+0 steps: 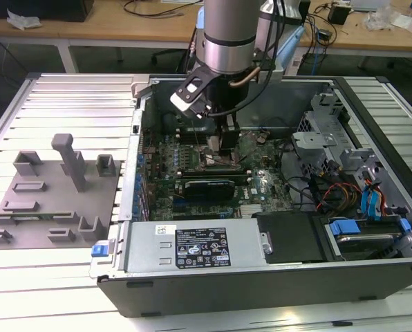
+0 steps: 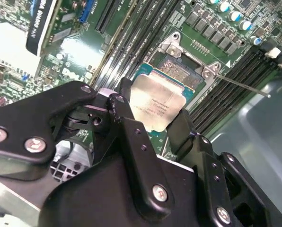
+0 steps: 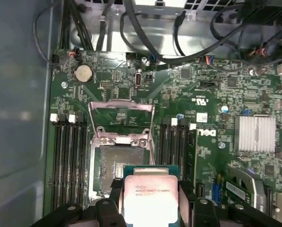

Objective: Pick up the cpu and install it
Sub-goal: 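Place the cpu into insertion slot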

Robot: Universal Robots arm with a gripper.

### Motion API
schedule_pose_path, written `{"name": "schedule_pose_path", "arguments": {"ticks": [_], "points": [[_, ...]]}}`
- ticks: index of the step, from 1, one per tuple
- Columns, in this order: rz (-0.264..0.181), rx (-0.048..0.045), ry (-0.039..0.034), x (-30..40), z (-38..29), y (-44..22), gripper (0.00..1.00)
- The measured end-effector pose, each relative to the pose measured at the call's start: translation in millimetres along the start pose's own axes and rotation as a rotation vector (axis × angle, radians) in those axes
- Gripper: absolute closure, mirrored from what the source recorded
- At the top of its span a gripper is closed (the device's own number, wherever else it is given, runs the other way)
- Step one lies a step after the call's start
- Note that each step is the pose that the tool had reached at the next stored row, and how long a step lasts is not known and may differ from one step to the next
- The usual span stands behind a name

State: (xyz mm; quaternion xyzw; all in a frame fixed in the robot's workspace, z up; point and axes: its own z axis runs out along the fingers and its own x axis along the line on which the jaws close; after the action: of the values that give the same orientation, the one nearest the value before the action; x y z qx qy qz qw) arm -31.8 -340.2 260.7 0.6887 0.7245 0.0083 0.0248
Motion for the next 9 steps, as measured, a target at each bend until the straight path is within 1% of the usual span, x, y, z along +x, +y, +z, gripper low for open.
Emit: {"name": "schedule_pose_path", "arguments": {"ticks": [4,5,6,9], "points": [[-0.004,0.0000,-0.0012,2.9,8.6,-0.4,0.45],[-0.005,-0.0001,-0.0027,4.4,12.3,-0.5,0.45],[-0.005,0.0002,-0.0049,5.4,13.4,-0.5,0.45],[-0.006,0.0002,-0.0056,10.5,15.4,-0.3,0.45]]}}
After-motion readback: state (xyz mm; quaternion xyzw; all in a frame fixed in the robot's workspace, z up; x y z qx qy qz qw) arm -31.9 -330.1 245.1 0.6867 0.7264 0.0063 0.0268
